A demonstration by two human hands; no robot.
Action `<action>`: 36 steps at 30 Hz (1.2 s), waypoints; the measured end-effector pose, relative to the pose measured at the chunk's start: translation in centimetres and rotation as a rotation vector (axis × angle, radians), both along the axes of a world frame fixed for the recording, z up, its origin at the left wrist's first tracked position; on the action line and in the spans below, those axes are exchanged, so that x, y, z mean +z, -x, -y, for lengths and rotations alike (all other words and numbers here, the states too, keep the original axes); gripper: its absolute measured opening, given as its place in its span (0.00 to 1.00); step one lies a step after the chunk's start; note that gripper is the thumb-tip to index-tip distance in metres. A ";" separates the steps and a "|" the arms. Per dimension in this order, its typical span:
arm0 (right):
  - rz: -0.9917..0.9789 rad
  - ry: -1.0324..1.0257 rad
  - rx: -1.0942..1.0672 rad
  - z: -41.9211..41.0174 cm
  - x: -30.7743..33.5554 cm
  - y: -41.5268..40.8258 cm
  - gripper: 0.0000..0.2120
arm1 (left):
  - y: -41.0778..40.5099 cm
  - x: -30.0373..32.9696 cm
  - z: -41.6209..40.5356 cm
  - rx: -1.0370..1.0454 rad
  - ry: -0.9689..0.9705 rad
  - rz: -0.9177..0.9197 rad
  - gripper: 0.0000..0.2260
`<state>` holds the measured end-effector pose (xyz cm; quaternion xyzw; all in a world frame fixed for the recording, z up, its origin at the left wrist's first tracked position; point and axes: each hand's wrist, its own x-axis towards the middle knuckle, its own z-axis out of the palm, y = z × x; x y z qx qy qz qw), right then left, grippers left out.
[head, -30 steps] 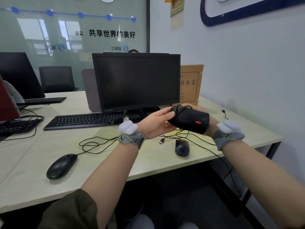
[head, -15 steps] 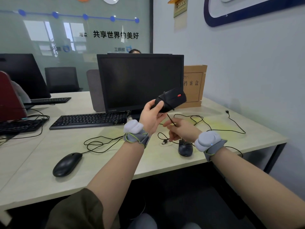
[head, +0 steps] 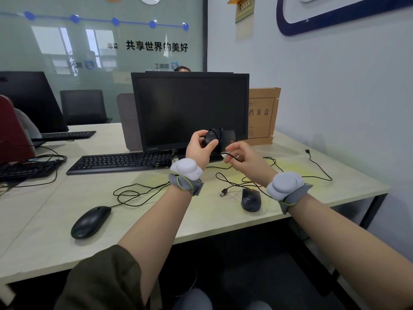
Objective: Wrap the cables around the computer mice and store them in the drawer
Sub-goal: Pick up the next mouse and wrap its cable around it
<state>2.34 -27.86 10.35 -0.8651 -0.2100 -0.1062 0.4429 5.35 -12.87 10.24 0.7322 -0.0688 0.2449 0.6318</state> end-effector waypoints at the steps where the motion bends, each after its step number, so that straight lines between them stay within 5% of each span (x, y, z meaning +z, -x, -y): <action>1: -0.007 -0.011 0.029 0.1 0.2 0.0 0.11 | -0.1 0.0 -0.1 0.012 -0.082 -0.001 0.16; 5: -0.021 -0.117 0.059 0.3 1.1 -0.4 0.08 | -0.4 0.1 -0.5 -0.019 -0.360 -0.093 0.18; 10: -0.038 -0.104 0.037 0.1 2.4 -2.0 0.07 | -0.5 0.1 -1.8 -0.088 -0.406 -0.152 0.19; 24: -0.021 -0.061 0.193 -3.6 2.4 -3.4 0.06 | -0.5 -1.6 -6.5 -0.330 -0.022 -0.289 0.14; 29: 0.071 -0.011 0.094 -4.8 2.3 -3.8 0.07 | 0.0 -1.4 -7.5 -0.386 0.051 -0.324 0.10; 36: -0.240 -0.197 0.203 -4.5 2.0 -4.2 0.05 | 1.2 -1.9 -8.6 -0.662 0.256 -0.465 0.09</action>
